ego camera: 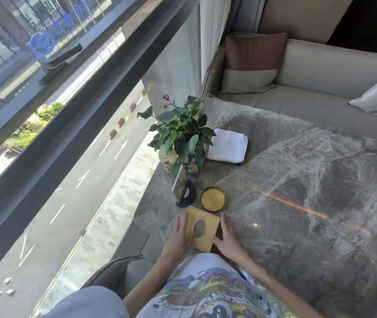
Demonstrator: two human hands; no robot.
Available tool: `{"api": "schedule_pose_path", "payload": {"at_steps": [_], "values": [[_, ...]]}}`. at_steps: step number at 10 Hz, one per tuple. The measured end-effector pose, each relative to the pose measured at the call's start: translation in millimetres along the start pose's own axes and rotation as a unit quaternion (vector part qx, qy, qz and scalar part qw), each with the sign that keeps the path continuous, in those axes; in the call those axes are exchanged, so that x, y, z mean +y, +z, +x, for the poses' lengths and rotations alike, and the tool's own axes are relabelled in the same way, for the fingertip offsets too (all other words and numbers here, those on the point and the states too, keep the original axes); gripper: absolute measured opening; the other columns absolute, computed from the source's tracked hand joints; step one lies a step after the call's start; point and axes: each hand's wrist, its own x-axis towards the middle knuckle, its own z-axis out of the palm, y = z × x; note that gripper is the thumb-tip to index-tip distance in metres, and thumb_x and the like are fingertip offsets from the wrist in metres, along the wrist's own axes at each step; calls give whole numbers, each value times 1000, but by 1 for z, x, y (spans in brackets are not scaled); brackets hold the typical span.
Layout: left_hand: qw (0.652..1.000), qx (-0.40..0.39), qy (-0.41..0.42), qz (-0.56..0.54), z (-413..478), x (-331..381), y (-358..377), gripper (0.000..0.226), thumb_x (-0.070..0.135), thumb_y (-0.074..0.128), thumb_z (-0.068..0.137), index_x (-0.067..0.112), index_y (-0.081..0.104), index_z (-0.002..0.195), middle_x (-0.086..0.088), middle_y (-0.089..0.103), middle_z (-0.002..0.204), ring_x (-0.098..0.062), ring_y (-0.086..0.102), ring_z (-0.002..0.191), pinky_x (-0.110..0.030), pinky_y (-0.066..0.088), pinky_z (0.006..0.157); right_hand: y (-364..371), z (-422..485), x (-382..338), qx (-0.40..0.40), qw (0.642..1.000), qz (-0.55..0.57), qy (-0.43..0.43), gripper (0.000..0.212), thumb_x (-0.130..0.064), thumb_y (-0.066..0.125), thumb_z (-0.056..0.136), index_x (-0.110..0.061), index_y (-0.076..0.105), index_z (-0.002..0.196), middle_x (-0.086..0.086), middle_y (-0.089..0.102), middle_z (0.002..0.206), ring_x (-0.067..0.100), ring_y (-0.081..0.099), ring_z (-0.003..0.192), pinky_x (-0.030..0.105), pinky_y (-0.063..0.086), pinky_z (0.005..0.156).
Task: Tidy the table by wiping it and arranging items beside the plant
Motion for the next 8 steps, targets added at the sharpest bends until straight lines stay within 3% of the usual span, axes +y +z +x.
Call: {"api": "schedule_pose_path", "payload": {"at_steps": [1,2,3,6,8], "values": [[990,-9,61,129,-12,-11,5,68,31,38,101,25,-1,156,3,-12,164,-21,-15,151,-31,12,123,3,-12,9,12,971,-207,-116,79,-40,45,97,-29,-8,155,-4,-16,164,21,4,152,38,26,119],[974,-42,68,212,-22,-16,10,64,34,31,101,24,0,156,4,-10,165,-22,-18,151,-32,3,124,11,-18,15,-8,943,-315,-107,69,-47,34,97,-29,0,155,-9,-9,165,22,0,153,44,33,116],[967,-76,41,241,-29,-16,13,67,35,32,101,26,-7,156,6,-15,164,-24,-14,152,-38,1,124,14,-21,14,-28,934,-347,-79,67,-49,31,98,-29,3,155,-11,-8,165,24,-1,153,52,35,112],[968,-77,-4,239,-37,3,11,76,25,44,100,28,-8,155,7,-15,164,-28,-10,152,-46,5,125,11,-25,14,-32,927,-367,-75,69,-43,37,98,-30,0,155,-11,-10,164,27,5,152,54,33,113],[966,-39,-50,250,-47,42,17,76,28,47,97,23,0,156,-2,-3,165,-32,-5,152,-57,2,123,-16,-39,18,-17,928,-340,-147,63,-45,42,97,-33,17,153,-2,-1,165,28,6,152,51,30,116]]}}
